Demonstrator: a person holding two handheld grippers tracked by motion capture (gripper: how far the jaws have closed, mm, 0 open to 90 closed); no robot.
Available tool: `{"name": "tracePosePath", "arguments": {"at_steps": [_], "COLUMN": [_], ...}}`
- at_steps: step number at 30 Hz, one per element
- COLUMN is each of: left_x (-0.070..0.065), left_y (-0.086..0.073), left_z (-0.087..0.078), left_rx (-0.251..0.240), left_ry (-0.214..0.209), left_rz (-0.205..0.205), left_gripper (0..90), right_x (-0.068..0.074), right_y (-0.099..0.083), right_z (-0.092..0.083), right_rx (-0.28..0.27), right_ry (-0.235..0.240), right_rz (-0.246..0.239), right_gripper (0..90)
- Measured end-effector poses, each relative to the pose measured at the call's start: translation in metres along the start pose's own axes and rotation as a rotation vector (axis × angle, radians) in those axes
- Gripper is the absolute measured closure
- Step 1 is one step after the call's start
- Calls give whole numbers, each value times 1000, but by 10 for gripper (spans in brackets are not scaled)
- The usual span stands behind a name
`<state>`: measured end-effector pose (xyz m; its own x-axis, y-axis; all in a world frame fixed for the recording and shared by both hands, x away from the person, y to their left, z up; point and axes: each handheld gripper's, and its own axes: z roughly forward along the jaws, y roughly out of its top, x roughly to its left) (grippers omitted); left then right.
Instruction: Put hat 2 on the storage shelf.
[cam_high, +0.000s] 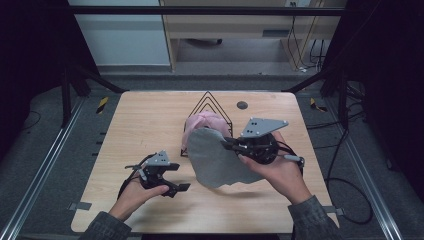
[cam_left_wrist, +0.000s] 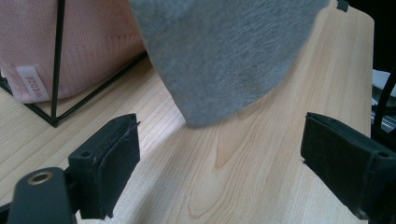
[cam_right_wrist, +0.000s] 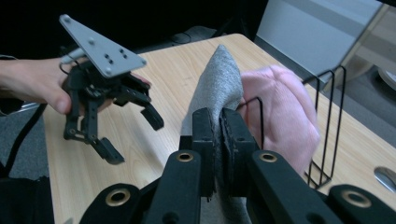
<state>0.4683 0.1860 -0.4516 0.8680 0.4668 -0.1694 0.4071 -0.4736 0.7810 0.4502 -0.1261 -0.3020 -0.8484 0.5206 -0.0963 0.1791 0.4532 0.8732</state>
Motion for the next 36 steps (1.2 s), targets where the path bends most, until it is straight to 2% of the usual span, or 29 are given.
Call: {"name": "tracePosePath", "arguments": {"at_steps": [10,13,16,25,26,29,31,36], "left_x": [1,0,-1,-2,-2,-1,-2,-5], "left_y": [1,3,6,12,14,17,18,20], "left_z": [-1,-2,-2,-7,-7,-7,-7,-8], "left_rx": [-22,-47,-69,-134,-147,-168,-167,-135], "left_ry": [2,-7,-5,31,42,38,57,64], "left_rz": [-8,-17,-9,-1,-5,-13,-12,6], "left_gripper": [111,112,121,191,209,305,440,740], "right_x": [7,9,13,22,23,26,27,22], "right_y": [17,20,24,31,31,30,28,19], "right_z": [5,6,8,17,18,22,25,26], "right_rx": [-9,-12,-15,-28,-28,-21,-11,-6], "right_ry": [26,33,41,73,77,87,90,81], "right_rz": [-32,-35,-43,-51,-53,-57,-57,-36], "right_gripper": [854,854,854,853,853,853,853,852]}}
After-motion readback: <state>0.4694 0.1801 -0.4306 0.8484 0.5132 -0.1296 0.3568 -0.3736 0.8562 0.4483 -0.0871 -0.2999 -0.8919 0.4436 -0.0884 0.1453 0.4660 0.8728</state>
